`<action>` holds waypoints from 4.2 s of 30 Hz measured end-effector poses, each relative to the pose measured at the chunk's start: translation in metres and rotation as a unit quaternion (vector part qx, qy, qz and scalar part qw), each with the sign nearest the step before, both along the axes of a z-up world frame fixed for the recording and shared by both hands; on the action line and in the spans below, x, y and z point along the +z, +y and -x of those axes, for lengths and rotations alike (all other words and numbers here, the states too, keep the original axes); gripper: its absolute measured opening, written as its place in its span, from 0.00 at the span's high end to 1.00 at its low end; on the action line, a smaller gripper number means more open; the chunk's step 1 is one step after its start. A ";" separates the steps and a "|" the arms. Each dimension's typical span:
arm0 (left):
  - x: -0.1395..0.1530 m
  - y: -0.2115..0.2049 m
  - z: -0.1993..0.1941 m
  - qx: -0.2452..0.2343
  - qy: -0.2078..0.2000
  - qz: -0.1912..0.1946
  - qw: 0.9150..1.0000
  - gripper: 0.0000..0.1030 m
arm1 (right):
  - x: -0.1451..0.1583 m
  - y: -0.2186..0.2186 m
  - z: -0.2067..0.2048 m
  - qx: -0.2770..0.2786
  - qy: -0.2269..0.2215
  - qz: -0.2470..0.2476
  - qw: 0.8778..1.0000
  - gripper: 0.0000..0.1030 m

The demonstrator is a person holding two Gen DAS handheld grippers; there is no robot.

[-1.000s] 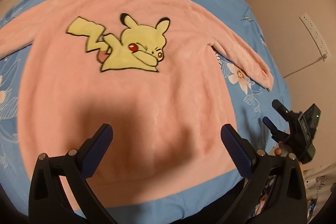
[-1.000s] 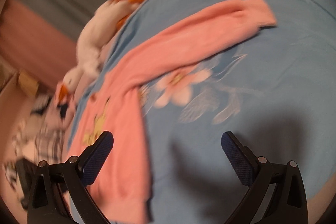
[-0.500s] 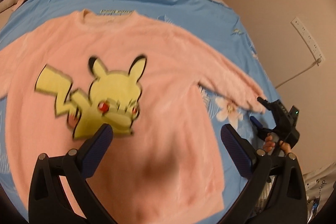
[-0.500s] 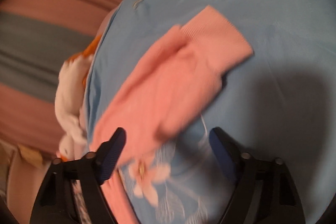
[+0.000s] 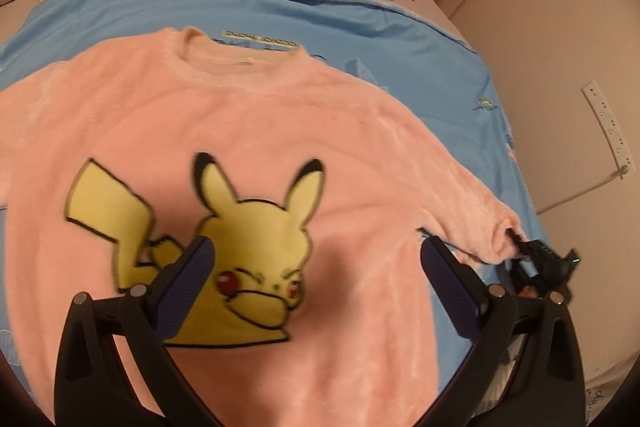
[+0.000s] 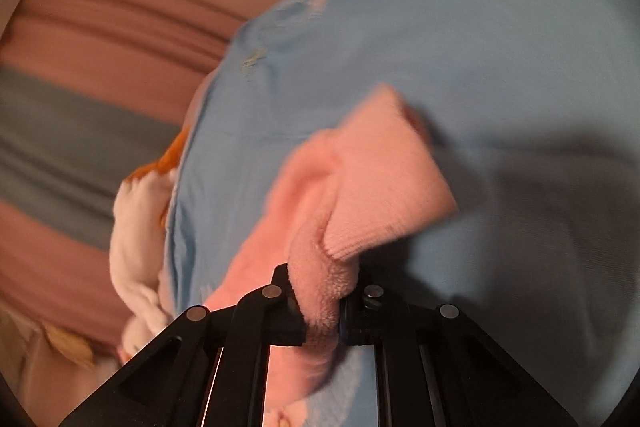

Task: Fold small clothes
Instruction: 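Grasp the pink sweatshirt's sleeve cuff with the right gripper and lift it, then fold the held sleeve across the sweatshirt body and release with the right gripper, then grasp the other sleeve cuff with the left gripper and fold it across the body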

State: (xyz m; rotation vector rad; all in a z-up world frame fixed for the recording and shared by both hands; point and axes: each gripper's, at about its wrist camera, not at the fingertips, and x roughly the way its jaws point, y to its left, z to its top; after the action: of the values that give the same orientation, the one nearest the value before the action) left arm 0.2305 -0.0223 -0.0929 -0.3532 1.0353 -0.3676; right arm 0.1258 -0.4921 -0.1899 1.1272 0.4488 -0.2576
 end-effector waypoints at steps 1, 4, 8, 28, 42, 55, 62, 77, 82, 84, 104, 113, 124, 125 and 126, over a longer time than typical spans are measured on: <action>0.000 0.007 0.001 0.005 -0.001 0.002 1.000 0.01 | 0.012 0.006 -0.003 0.011 -0.006 0.021 1.000 0.88; 0.001 0.024 0.004 0.019 0.000 0.008 1.000 0.01 | 0.057 0.041 -0.016 0.066 -0.025 0.103 0.992 0.88; 0.003 0.051 0.008 0.041 0.005 0.030 0.999 0.01 | 0.115 0.110 -0.041 0.161 -0.055 0.191 0.967 0.89; -0.008 0.215 0.057 0.180 0.013 0.063 0.982 0.01 | 0.089 0.475 -0.116 0.414 0.004 0.588 0.695 0.89; -0.016 0.229 0.059 0.183 0.021 0.092 0.979 0.01 | 0.087 0.475 -0.080 0.556 -0.051 0.515 0.651 0.52; -0.030 0.150 -0.016 0.121 0.041 0.107 0.986 0.43 | 0.078 0.343 -0.113 0.455 0.006 0.377 0.807 0.71; -0.068 0.149 -0.035 0.159 0.067 0.076 0.982 0.77 | 0.057 0.327 -0.117 0.440 0.038 0.357 0.823 0.71; -0.032 0.249 0.050 0.244 0.020 0.106 0.964 0.29 | 0.069 0.325 -0.081 0.453 0.042 0.305 0.837 0.49; -0.044 0.311 0.087 0.330 0.031 0.124 0.935 0.29 | 0.070 0.332 -0.055 0.472 0.016 0.273 0.838 0.48; -0.050 0.329 0.094 0.356 0.037 0.134 0.924 0.25 | 0.069 0.336 -0.048 0.481 0.011 0.262 0.837 0.48; -0.068 0.399 0.047 0.454 0.023 0.131 0.881 0.87 | 0.059 0.387 -0.054 0.511 0.014 0.282 0.812 0.48; 0.005 0.349 0.038 0.385 -0.064 0.040 0.920 0.87 | 0.057 0.369 -0.058 0.488 0.020 0.271 0.829 0.48; 0.071 0.155 0.002 0.158 -0.151 -0.048 0.975 0.87 | 0.070 0.313 -0.046 0.432 0.004 0.245 0.868 0.48; 0.067 0.131 -0.002 0.136 -0.149 -0.058 0.978 0.87 | 0.071 0.308 -0.045 0.426 0.005 0.243 0.871 0.48; 0.062 0.115 -0.005 0.119 -0.145 -0.064 0.980 0.87 | 0.070 0.302 -0.044 0.421 0.004 0.240 0.875 0.48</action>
State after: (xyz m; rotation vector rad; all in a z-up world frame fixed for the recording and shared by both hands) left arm 0.2353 0.0925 -0.0310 -0.2938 0.7169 -0.1298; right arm 0.1698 -0.1902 -0.1199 0.3697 0.7914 0.3832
